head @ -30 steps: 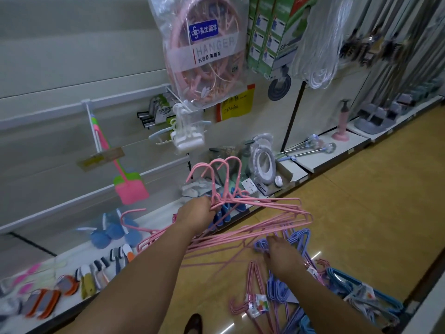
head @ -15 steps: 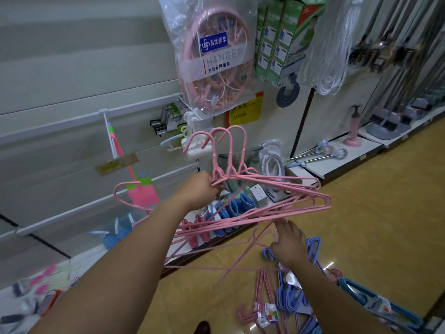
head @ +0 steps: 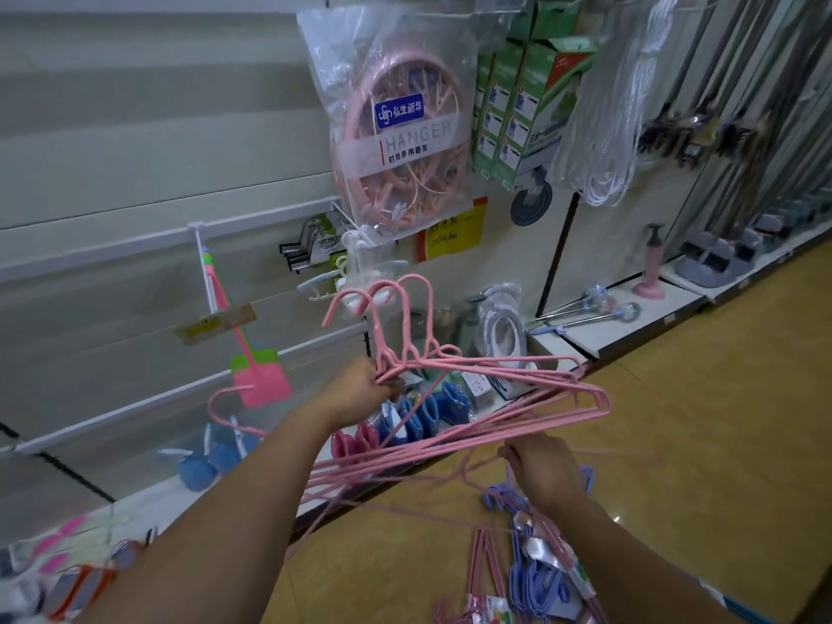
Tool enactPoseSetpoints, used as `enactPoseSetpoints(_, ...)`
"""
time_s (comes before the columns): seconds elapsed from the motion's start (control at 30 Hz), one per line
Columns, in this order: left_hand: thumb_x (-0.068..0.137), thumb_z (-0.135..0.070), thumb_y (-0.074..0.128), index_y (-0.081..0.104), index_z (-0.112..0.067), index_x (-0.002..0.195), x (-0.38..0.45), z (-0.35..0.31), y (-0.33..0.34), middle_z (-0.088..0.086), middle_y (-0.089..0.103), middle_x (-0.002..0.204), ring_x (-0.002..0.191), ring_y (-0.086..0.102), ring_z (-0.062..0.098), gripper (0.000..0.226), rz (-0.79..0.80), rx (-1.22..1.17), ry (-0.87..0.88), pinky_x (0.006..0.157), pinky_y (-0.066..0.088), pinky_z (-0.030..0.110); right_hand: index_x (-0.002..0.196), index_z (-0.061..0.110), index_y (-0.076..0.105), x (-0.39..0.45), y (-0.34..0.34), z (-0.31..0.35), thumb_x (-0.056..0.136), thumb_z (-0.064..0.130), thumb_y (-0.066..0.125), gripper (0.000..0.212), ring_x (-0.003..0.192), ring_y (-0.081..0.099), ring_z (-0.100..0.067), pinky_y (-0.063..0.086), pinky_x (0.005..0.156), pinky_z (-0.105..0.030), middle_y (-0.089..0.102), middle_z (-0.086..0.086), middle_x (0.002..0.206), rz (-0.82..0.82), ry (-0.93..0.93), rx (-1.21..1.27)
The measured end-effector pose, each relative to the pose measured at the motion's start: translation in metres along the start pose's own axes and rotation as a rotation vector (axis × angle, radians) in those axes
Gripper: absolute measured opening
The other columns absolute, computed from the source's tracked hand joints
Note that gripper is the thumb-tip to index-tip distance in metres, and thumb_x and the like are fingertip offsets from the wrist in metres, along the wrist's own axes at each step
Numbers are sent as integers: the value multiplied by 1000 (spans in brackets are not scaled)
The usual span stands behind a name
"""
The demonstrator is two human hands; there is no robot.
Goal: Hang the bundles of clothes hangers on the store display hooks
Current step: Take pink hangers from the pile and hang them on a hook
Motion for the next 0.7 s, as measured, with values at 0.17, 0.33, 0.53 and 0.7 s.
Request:
enactPoseSetpoints(0.17, 92, -19, 58, 62, -24, 66, 4, 23, 0, 18, 69, 86, 86, 64, 38, 27, -162, -34, -80, 84, 50, 49, 91, 13, 66, -12, -18, -7, 96, 25, 51, 20, 65, 62, -32, 32, 57, -29, 67, -9, 69, -272, 202, 121)
enactPoseSetpoints(0.33, 92, -17, 58, 64, -21, 66, -3, 26, 1, 18, 69, 88, 81, 62, 35, 27, -116, -29, -60, 77, 50, 44, 94, 11, 59, -19, -23, -46, 100, 35, 42, 30, 84, 62, -36, 35, 63, -31, 67, -17, 88, -294, 663, 244)
enactPoseSetpoints(0.53, 94, -17, 57, 64, -19, 71, -9, 22, 15, 19, 68, 90, 86, 63, 35, 24, -80, -64, -64, 82, 50, 43, 97, 5, 55, -17, -40, -63, 98, 18, 47, 15, 86, 58, -39, 33, 66, -33, 63, -26, 96, -471, 922, 512)
enactPoseSetpoints(0.7, 93, -12, 57, 62, -19, 69, -13, 16, 22, 6, 66, 81, 78, 58, 21, 26, -63, -145, -82, 73, 44, 31, 133, 10, 44, -3, -39, -47, 97, 1, 40, 38, 78, 55, -29, 42, 63, -38, 62, -22, 111, -370, 827, 981)
Point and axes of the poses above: each hand's wrist, its own x-axis towards the middle knuckle, its own y-axis out of the palm, z = x × y, the point moved 2 cm from there along x, towards the middle knuckle
